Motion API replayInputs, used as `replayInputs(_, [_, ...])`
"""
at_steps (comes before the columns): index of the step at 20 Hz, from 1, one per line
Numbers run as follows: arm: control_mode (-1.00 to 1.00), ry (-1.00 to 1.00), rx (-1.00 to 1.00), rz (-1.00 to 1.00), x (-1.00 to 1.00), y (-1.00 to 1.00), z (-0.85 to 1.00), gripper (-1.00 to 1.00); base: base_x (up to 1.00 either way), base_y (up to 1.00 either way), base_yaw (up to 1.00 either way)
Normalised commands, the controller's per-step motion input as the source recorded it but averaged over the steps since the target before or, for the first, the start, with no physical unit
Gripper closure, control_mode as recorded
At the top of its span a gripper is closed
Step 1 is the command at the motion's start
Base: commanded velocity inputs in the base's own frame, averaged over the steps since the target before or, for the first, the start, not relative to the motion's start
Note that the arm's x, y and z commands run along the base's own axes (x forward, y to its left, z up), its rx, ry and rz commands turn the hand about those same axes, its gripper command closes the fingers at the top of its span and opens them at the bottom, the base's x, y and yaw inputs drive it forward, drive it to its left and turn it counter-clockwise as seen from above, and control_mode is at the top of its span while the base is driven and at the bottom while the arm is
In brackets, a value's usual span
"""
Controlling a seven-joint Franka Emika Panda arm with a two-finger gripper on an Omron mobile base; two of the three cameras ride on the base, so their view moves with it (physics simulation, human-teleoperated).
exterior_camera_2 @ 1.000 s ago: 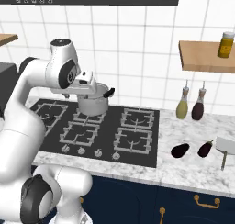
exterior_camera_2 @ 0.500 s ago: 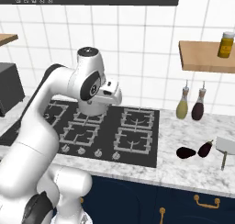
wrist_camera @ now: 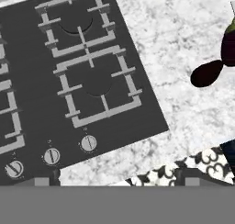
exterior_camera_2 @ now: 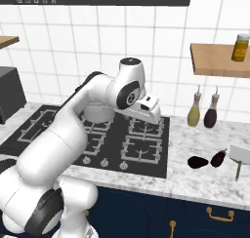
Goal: Put the avocado and eggplant in the pot. Retrieve the spatula and lightly stir the vegetables in the pot.
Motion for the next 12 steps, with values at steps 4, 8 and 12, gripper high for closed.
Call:
replayInputs(4, [-1.0,0.14,0.0,-0.37,0.16,-0.79,-0.57,-1.0,0.0,0.0,0.0])
replayInputs(8, [-1.0,0.12,0.0,-0.35,0.09,-0.67,-0.56,-1.0,0.0,0.0,0.0])
replayInputs(12, [-1.0,0.01,0.0,-0.26,0.0,-0.68,-0.39,-1.0,0.0,0.0,0.0])
